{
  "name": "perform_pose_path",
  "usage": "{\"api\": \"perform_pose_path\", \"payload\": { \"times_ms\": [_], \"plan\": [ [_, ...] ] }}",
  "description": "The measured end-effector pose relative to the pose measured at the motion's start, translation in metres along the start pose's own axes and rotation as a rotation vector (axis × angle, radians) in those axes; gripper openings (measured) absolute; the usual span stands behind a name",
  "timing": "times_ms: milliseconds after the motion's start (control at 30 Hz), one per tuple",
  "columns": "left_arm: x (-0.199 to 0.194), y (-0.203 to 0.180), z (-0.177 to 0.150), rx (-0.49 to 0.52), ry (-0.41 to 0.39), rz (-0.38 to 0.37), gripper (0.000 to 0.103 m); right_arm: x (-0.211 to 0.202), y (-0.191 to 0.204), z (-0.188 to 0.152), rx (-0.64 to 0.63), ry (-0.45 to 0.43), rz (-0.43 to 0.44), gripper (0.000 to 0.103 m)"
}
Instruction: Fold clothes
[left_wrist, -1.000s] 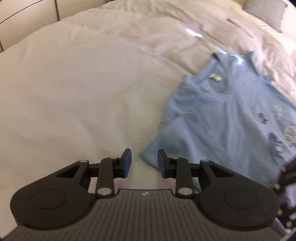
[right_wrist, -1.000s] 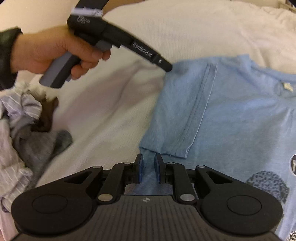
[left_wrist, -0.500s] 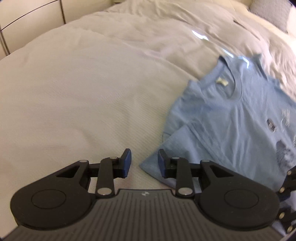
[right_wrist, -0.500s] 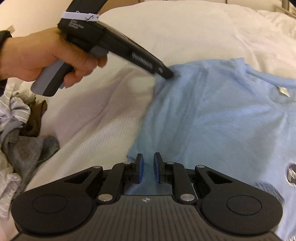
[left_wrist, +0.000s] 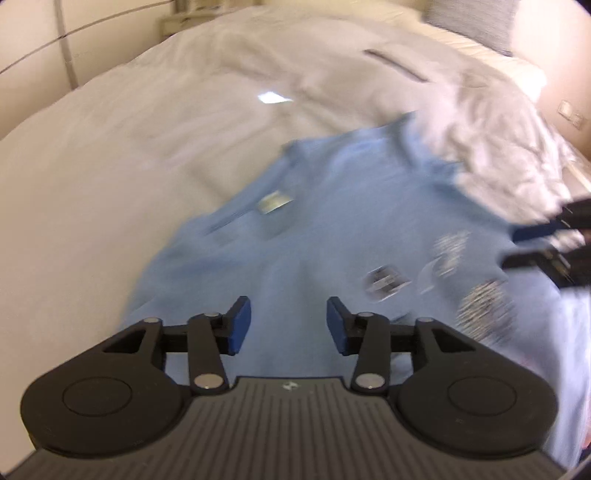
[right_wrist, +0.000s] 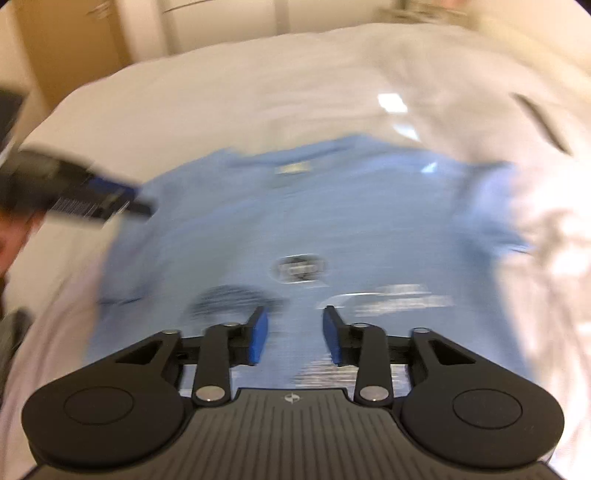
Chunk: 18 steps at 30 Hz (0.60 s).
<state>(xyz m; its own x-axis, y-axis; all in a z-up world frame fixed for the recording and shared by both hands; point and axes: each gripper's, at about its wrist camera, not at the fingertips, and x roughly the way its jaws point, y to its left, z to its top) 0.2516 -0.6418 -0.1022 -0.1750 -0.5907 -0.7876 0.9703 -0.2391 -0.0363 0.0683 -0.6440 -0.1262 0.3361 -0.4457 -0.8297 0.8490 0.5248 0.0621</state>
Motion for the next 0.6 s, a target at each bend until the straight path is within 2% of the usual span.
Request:
{"api": "perform_pose_path", "payload": {
  "times_ms": [133, 167, 200, 300, 400, 467, 533, 600],
  "plan": [
    [0.019, -0.082, 0.033, 0.059, -0.019, 0.02, 0.052, -0.005, -0.094, 0.012, 0.111, -0.014, -0.058, 0.045],
    [0.029, -0.107, 0.042, 0.077, -0.017, 0.041, 0.057, -0.005, -0.119, 0.016, 0.134, -0.017, -0.065, 0.045],
    [0.039, -0.129, 0.05, 0.096, -0.017, 0.06, 0.064, -0.005, -0.144, 0.021, 0.137, -0.026, -0.066, 0.045],
    [0.079, -0.201, 0.071, 0.154, -0.023, 0.128, 0.071, 0.003, -0.212, 0.034, 0.097, -0.055, -0.05, 0.045],
    [0.132, -0.27, 0.092, 0.264, -0.04, 0.182, 0.071, 0.02, -0.274, 0.048, 0.04, -0.038, 0.0, 0.045],
    [0.171, -0.311, 0.106, 0.374, -0.028, 0.214, 0.064, 0.029, -0.308, 0.057, -0.016, -0.037, 0.043, 0.045],
    [0.202, -0.338, 0.115, 0.486, -0.019, 0.28, 0.052, 0.039, -0.331, 0.061, -0.062, -0.042, 0.066, 0.045],
    [0.233, -0.354, 0.123, 0.572, 0.024, 0.328, 0.049, 0.048, -0.354, 0.067, -0.055, -0.029, 0.092, 0.045]
  ]
}}
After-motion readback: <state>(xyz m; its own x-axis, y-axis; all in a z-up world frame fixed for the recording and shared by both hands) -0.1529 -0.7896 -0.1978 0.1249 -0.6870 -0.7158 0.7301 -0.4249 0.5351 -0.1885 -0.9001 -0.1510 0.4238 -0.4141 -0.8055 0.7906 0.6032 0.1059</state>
